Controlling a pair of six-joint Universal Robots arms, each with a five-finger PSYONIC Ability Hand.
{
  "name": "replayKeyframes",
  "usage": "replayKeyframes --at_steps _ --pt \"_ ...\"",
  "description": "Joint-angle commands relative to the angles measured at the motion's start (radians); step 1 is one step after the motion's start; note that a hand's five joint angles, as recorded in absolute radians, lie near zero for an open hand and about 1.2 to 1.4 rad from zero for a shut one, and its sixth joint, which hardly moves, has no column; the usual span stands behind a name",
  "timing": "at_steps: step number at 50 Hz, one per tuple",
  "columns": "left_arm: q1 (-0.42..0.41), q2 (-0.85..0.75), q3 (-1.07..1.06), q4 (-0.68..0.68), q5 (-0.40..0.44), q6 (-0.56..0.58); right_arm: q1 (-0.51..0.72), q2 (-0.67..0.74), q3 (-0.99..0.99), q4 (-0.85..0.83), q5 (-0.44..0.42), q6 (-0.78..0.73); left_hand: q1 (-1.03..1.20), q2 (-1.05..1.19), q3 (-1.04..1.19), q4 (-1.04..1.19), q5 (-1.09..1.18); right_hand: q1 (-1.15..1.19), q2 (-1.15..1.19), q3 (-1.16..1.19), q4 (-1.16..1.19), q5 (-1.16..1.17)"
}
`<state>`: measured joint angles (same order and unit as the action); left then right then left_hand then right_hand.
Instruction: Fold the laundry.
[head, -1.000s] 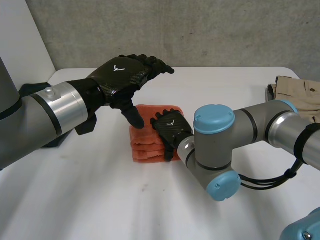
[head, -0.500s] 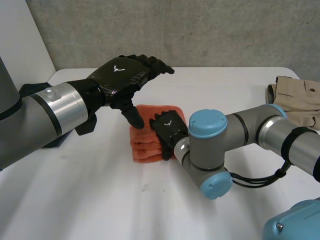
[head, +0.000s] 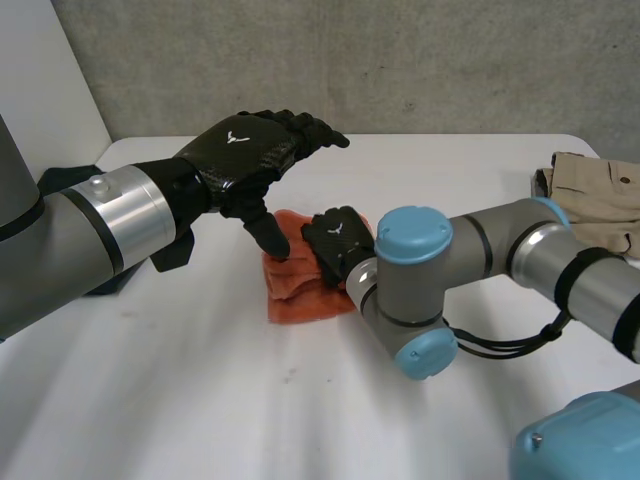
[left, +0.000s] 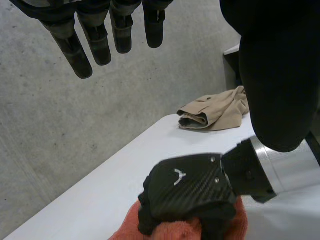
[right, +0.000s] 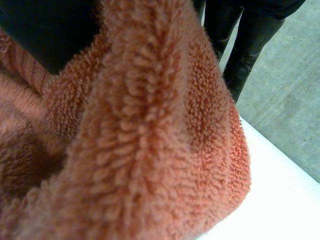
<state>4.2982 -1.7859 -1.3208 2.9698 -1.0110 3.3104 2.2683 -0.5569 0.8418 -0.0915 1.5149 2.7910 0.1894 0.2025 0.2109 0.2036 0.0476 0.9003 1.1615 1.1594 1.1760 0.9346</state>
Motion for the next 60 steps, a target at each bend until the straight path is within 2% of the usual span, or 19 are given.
replayKeyframes --at_steps 1,9,19,24,30,35,40,47,54,60 --pt "0.0 0.0 -0.001 0.0 0.0 -0.002 -0.082 -0.115 0.1 0.05 -0.016 -0.054 0.001 -0.013 -0.021 -0.014 -0.032 0.496 0.235 0.237 0.22 0.287" --pt "0.0 0.0 -0.003 0.0 0.0 -0.002 -0.277 -0.239 0.259 0.041 -0.107 -0.267 0.001 -0.013 -0.021 -0.014 -0.032 0.496 0.235 0.237 0.22 0.287" --pt "0.0 0.0 -0.001 0.002 -0.001 -0.002 -0.421 -0.227 0.287 -0.027 -0.214 -0.35 0.001 -0.013 -0.021 -0.014 -0.032 0.496 0.235 0.237 0.22 0.287" --pt "0.002 -0.001 -0.003 0.002 -0.001 -0.003 -0.464 -0.222 0.199 -0.063 -0.271 -0.338 0.001 -0.013 -0.021 -0.014 -0.032 0.496 0.235 0.237 0.22 0.287" --pt "0.002 -0.001 -0.003 0.002 -0.003 -0.002 -0.509 -0.224 0.016 -0.082 -0.262 -0.285 0.001 -0.012 -0.021 -0.014 -0.032 0.496 0.235 0.237 0.22 0.287" --pt "0.002 -0.001 -0.008 0.002 -0.004 -0.002 -0.588 -0.183 -0.194 -0.074 -0.263 -0.2 0.004 -0.01 -0.018 -0.011 -0.029 0.496 0.235 0.237 0.22 0.287" --pt "0.002 0.0 -0.015 0.003 -0.003 -0.002 -0.684 -0.138 -0.306 -0.051 -0.274 -0.192 0.004 -0.01 -0.018 -0.011 -0.029 0.496 0.235 0.237 0.22 0.287" --pt "0.002 -0.003 -0.021 0.005 -0.003 -0.002 -0.845 -0.023 -0.365 -0.016 -0.323 -0.192 0.004 -0.01 -0.018 -0.011 -0.029 0.496 0.235 0.237 0.22 0.287" --pt "0.002 -0.004 -0.025 0.009 -0.004 -0.002 -0.9 0.095 -0.371 -0.013 -0.366 -0.234 0.004 -0.01 -0.018 -0.011 -0.029 0.496 0.235 0.237 0.22 0.287" --pt "0.002 -0.006 -0.031 0.014 -0.004 -0.002 -0.949 0.111 -0.343 0.003 -0.366 -0.333 0.004 -0.01 -0.018 -0.011 -0.029 0.496 0.235 0.237 0.22 0.287"
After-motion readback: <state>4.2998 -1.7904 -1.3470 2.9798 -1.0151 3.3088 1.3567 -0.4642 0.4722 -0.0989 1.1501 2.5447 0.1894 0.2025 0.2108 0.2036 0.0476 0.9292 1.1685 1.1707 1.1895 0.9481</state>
